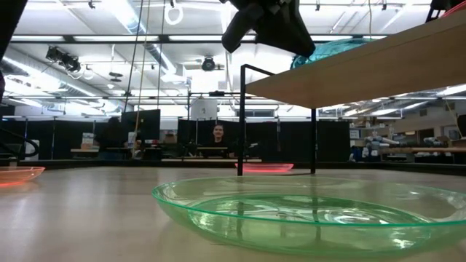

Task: Place and stack plates onto a shelf
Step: Stack the blue plate on top of the green plate on the shelf, then stack the pink plate on top of the other pink plate on the shelf

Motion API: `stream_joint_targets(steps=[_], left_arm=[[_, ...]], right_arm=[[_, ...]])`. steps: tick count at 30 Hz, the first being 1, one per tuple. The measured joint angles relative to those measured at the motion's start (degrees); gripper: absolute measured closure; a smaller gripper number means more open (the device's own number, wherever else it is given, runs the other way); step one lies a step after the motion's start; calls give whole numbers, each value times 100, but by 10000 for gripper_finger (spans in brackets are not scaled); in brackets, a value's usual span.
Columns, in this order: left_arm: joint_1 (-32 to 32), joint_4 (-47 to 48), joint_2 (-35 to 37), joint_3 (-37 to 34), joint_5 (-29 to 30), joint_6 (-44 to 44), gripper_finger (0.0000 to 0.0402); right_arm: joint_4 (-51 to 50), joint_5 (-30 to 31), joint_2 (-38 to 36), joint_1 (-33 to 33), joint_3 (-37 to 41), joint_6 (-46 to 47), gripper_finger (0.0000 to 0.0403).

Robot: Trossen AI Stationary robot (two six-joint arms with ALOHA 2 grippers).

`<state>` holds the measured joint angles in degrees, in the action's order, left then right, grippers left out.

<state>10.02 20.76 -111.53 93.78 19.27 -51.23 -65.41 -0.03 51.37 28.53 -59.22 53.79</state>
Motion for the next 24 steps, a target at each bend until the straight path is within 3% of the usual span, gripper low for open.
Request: stream_joint_targets(steps=[13,18,24], left_arm=[[0,2,0,0,0,478,235],[43,-39,15,0,42,568,226],[117,284,288,2,51,1033,225]], right_arm=[[0,0,0,0,0,1,267],[0,8,0,0,0,1,267],[-3,457,-4,0,0,-2,267]])
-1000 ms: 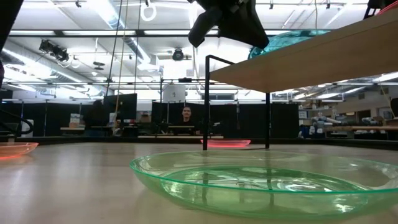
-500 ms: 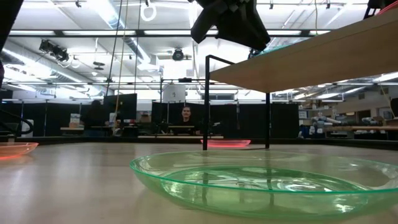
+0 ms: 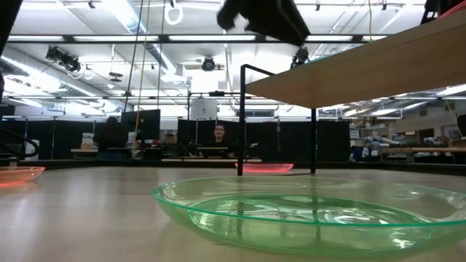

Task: Place and stack plates onto a shelf
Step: Stack the pink plate on top of the other pink plate on the shelf

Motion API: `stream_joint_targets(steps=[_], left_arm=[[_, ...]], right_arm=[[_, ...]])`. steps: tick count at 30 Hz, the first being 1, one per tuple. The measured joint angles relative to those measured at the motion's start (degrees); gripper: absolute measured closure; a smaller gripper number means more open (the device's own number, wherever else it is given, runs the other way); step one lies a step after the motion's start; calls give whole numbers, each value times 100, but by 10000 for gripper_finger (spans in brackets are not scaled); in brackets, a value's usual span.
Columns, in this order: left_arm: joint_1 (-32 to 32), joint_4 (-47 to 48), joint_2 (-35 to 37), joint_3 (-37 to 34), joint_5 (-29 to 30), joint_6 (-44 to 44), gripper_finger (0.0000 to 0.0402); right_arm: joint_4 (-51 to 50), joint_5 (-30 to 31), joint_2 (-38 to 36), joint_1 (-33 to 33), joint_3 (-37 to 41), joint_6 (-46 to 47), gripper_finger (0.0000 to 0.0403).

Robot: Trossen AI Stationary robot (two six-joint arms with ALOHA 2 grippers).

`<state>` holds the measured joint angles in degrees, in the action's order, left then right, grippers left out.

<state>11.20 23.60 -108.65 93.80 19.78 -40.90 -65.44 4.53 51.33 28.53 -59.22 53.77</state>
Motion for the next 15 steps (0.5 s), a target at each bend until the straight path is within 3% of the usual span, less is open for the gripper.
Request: stream_joint_targets(steps=[8,12,15], left_arm=[[-99,1567,1016,0,-168,977,225],[-360,2205,1522,2,-319,1523,225],[-575,2518,1822,2,-358,1798,225]], right_arm=[[27,1271,2,-145,2,-722,267],[29,2089,0,-461,2,-792,267],[32,2335,2,-786,2,-795,267]])
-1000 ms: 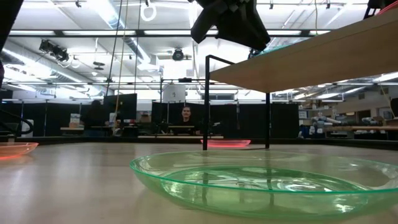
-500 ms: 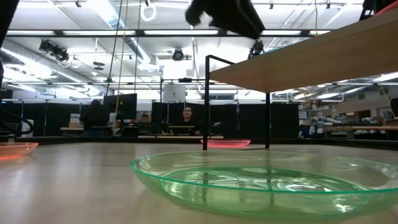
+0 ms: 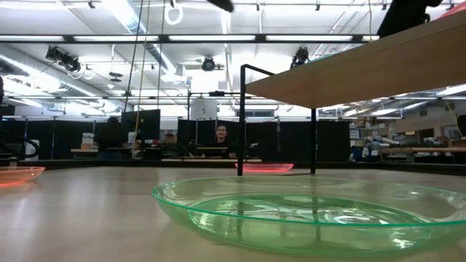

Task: Place and stack plates onto a shelf
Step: Stack the pink plate on top of the other pink plate on the shelf

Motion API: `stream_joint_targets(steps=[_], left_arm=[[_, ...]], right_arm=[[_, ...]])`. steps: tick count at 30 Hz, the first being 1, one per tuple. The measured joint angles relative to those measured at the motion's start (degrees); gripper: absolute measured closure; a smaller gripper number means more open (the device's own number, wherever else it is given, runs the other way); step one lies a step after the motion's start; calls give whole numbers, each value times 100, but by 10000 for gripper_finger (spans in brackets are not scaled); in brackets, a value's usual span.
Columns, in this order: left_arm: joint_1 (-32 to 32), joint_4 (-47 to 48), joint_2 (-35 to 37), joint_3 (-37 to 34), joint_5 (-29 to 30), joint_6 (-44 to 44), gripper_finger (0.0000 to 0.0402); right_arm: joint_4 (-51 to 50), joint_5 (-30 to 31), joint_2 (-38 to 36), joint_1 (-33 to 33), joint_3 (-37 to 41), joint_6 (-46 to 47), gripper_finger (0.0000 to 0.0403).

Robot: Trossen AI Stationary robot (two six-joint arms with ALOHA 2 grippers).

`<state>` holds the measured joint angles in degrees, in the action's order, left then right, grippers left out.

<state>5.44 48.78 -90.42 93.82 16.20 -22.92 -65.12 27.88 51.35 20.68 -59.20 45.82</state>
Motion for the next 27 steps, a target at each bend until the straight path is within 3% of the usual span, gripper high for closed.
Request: stream_joint_targets(steps=[8,14,22,27], left_arm=[[-475,450,675,-360,-98,288,225],[-714,626,1111,-593,-102,559,225],[-727,554,1280,-614,-100,625,225],[-727,557,1280,-614,-89,592,225]], right_arm=[[221,6,0,-911,0,-550,267],[967,-97,2,-1789,0,-1369,267],[2794,-1375,7,-3578,0,-2824,267],[3789,-2319,214,-4746,-2,-3115,267]])
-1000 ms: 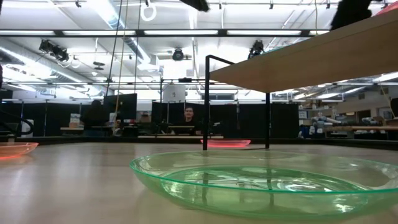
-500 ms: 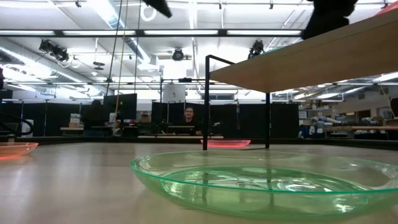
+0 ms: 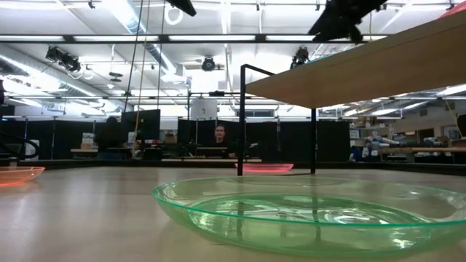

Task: Place and stack plates onto a shelf
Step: Stack the pink plate on top of the other pink plate on the shelf

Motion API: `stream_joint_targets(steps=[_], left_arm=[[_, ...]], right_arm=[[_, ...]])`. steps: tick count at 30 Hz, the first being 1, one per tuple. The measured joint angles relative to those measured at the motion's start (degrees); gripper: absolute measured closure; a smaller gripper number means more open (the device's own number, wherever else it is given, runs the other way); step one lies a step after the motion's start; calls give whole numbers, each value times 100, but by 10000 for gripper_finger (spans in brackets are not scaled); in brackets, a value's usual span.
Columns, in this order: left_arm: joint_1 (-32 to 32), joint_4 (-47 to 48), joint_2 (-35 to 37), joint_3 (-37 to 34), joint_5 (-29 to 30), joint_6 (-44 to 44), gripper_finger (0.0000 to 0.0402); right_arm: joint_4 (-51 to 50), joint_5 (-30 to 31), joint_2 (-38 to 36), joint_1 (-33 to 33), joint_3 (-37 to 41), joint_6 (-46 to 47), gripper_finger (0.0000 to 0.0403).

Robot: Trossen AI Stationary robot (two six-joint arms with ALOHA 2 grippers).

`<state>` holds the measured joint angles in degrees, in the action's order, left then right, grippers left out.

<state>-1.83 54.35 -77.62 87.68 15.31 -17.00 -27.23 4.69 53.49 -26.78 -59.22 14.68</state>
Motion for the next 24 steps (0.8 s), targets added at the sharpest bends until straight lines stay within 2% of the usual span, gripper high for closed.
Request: stream_joint_targets(steps=[5,11,24], left_arm=[[-20,-7,0,0,7,16,225],[-26,-7,-2,0,12,249,225],[-60,289,-2,0,52,287,225]], right_arm=[[415,-736,516,-923,0,38,267],[448,-1368,1356,-1658,0,746,267],[775,-1477,2870,-1878,0,989,267]])
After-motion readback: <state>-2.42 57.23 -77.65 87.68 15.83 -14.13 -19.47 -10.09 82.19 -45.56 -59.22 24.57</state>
